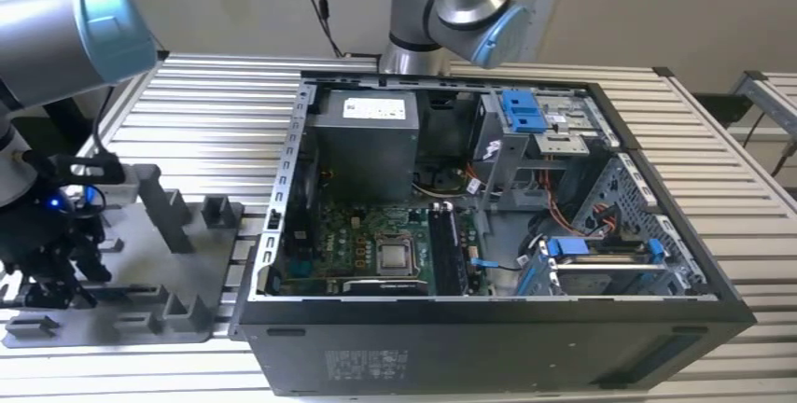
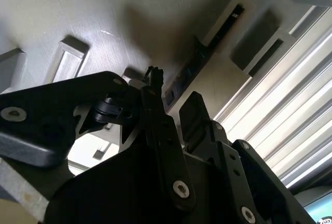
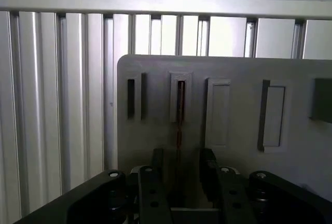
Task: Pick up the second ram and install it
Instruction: 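Pick up the second ram and move it above second insertion slot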
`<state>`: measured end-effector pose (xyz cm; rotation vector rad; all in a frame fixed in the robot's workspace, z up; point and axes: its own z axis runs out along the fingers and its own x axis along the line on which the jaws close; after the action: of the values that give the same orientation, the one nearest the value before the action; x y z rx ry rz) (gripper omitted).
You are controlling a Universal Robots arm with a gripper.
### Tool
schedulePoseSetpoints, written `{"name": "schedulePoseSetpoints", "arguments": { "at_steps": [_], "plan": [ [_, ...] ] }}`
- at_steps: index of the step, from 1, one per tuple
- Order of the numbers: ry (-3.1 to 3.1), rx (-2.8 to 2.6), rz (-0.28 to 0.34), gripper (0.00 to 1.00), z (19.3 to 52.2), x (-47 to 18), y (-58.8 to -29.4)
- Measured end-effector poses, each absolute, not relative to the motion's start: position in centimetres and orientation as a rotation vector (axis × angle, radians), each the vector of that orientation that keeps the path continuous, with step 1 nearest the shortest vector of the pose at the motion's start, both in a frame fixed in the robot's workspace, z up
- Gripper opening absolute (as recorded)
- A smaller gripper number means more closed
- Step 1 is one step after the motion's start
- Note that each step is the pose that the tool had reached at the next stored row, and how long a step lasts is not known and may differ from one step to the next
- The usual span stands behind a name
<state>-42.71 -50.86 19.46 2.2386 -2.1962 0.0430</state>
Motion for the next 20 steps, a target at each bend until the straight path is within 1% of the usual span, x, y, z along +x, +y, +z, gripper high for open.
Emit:
{"name": "schedulePoseSetpoints", "arguments": {
  "at_steps": [16, 18, 19, 20],
  "plan": [
    [-2.195, 2.24, 0.043, 0.42, 19.44, -42.5, -50.92],
    [-2.195, 2.24, 0.043, 0.4, 19.44, -42.5, -50.93],
    [-2.195, 2.24, 0.043, 0.34, 19.44, -42.51, -50.93],
    [-2.195, 2.24, 0.043, 0.34, 19.44, -42.5, -50.93]
  ]
}}
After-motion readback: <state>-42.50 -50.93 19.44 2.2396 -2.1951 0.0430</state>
